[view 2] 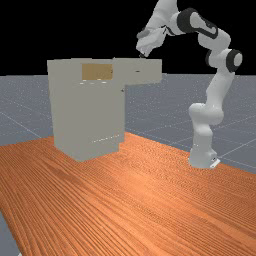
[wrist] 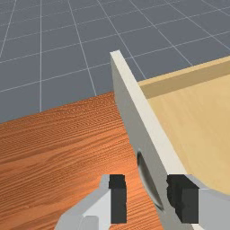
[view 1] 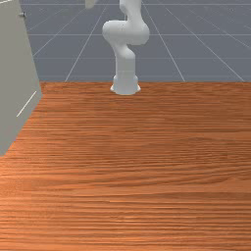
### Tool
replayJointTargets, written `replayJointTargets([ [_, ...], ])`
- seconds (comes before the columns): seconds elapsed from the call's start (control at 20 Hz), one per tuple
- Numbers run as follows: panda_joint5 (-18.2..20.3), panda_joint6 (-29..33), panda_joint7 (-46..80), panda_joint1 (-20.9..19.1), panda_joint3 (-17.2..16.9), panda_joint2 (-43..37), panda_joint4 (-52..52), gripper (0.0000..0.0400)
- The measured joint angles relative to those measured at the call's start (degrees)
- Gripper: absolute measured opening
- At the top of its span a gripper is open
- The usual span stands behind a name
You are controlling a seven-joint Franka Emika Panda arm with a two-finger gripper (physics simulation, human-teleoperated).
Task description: Open the drawer
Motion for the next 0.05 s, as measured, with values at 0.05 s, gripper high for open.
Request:
replayJointTargets([
  [0.05, -0.04, 0.43, 0.11, 0.16, 0.64, 0.45, 0.29, 0.0113],
])
